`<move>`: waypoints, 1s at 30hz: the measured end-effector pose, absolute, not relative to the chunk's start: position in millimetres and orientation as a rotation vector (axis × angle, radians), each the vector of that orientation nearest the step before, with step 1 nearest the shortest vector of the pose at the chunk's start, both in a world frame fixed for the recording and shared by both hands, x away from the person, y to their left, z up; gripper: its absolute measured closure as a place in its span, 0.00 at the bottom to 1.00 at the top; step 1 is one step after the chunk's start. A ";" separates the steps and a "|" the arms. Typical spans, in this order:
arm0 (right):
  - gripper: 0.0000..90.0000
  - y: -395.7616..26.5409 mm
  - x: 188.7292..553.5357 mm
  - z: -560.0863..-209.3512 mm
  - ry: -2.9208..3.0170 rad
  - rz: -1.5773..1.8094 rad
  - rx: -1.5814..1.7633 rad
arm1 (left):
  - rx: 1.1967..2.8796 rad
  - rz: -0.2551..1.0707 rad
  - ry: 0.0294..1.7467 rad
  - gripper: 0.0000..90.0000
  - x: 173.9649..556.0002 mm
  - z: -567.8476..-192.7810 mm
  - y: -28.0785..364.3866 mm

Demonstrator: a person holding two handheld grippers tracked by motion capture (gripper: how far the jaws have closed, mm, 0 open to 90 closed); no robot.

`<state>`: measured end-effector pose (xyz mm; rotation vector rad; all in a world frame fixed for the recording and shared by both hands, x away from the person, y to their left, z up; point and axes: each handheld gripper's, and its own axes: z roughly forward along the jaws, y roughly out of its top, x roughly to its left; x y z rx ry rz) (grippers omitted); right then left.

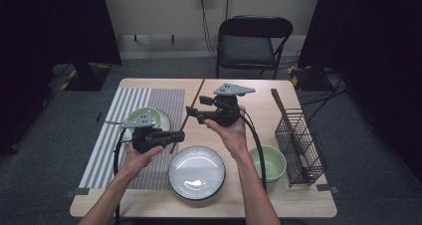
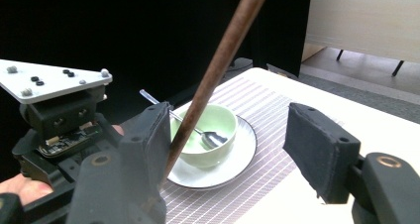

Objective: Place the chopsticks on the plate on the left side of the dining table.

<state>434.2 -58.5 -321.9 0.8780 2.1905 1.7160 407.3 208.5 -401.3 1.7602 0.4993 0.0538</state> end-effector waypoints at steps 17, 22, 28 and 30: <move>0.35 -68.3 437.2 -324.7 2.182 1.686 0.894 | 1.762 0.071 0.502 0.93 406.6 -399.1 209.9; 0.35 -69.5 437.1 -323.7 2.160 1.663 0.901 | 1.776 0.072 0.504 0.94 406.2 -401.5 207.3; 0.34 -72.6 439.0 -321.3 2.151 1.649 0.919 | 1.783 0.059 0.492 0.94 405.5 -402.0 205.3; 0.34 -74.4 440.0 -321.3 2.147 1.651 0.922 | 1.777 0.057 0.493 0.94 405.9 -402.0 206.0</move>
